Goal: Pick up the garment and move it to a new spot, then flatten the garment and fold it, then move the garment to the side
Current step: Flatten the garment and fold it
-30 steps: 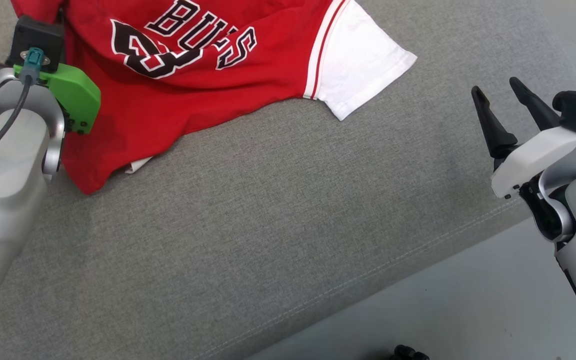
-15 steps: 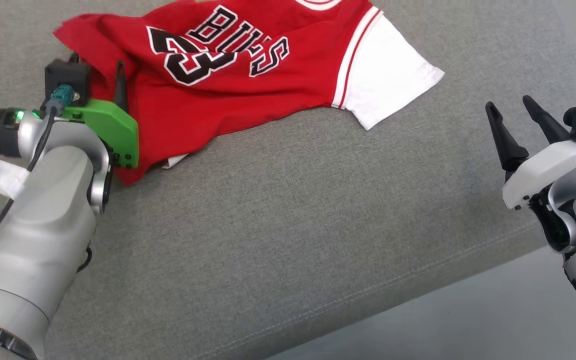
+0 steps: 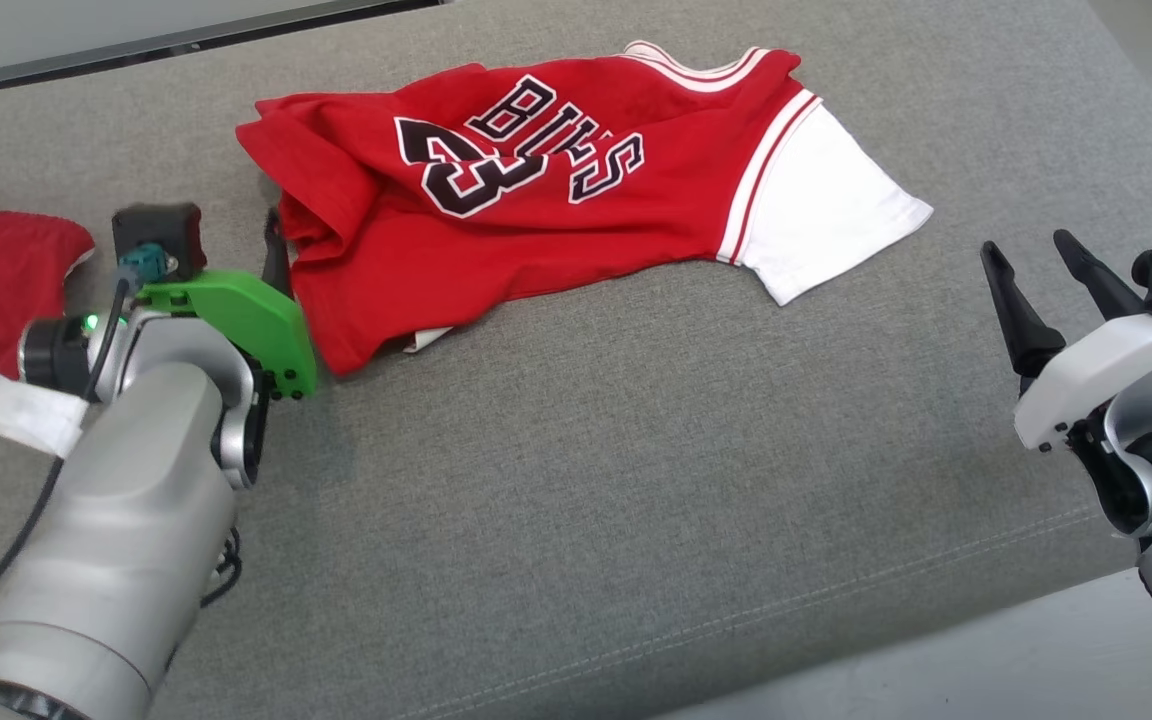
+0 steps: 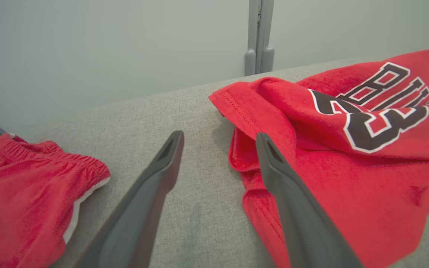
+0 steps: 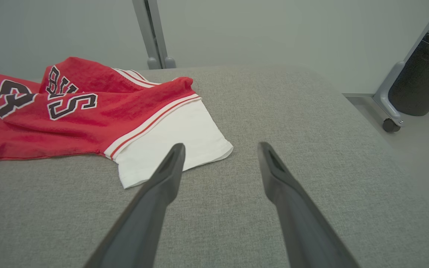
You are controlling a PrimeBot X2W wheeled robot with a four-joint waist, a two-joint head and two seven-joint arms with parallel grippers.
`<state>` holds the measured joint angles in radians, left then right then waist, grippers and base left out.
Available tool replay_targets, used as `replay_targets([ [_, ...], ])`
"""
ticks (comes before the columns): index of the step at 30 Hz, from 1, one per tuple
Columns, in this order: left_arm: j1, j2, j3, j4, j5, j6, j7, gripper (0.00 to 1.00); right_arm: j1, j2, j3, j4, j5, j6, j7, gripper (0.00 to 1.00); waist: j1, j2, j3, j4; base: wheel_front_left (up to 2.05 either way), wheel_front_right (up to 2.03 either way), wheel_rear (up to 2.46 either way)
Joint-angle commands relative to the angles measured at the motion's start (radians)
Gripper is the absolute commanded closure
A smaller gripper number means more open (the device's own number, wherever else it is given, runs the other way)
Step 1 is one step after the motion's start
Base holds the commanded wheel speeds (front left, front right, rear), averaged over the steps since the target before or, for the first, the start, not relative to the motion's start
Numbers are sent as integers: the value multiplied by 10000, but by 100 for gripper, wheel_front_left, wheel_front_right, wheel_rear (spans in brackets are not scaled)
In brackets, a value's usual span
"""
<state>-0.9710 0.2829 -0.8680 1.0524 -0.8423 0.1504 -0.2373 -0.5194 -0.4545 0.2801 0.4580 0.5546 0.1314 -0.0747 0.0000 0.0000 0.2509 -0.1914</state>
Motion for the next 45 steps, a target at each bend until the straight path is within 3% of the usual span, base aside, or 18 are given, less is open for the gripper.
replay_targets([
  [1,404,-120,156,-47,-260,-93,-75,0,221,-71,-61,-8,54,-14,17,0,0,0,-209,122,0,0,0],
  [7,1704,-888,1109,-215,-1755,-548,208,0,672,-121,-280,-91,56,-14,77,0,0,0,-516,211,0,0,0],
  [11,2260,-1264,1397,-50,-2367,-502,767,0,867,-41,-277,-253,12,-14,189,0,0,0,-597,79,0,0,0],
  [19,2583,-1448,1738,-143,-2958,-695,1165,0,1062,-13,-359,-414,34,-14,264,0,0,0,-543,-146,0,0,0],
  [35,2307,-1665,1934,-240,-3184,-672,1179,0,921,143,-392,-461,48,-14,162,0,0,0,5,-716,0,0,0],
  [36,2281,-1607,1852,-195,-3053,-617,1125,7,903,170,-385,-453,44,-14,151,0,0,0,24,-748,0,0,0],
  [38,2218,-1585,1788,-108,-3019,-539,1076,53,857,189,-375,-437,43,-14,139,0,0,0,56,-798,0,0,0],
  [39,2172,-1604,1793,-77,-3016,-532,1036,63,837,201,-374,-430,47,-14,130,0,0,0,69,-814,0,0,0],
  [41,2070,-1608,1757,15,-2914,-489,911,100,811,204,-380,-420,62,-14,113,0,0,0,89,-835,0,0,0],
  [45,1912,-1564,1548,152,-2606,-508,677,100,798,173,-452,-351,50,-14,77,0,0,0,55,-793,0,0,0],
])
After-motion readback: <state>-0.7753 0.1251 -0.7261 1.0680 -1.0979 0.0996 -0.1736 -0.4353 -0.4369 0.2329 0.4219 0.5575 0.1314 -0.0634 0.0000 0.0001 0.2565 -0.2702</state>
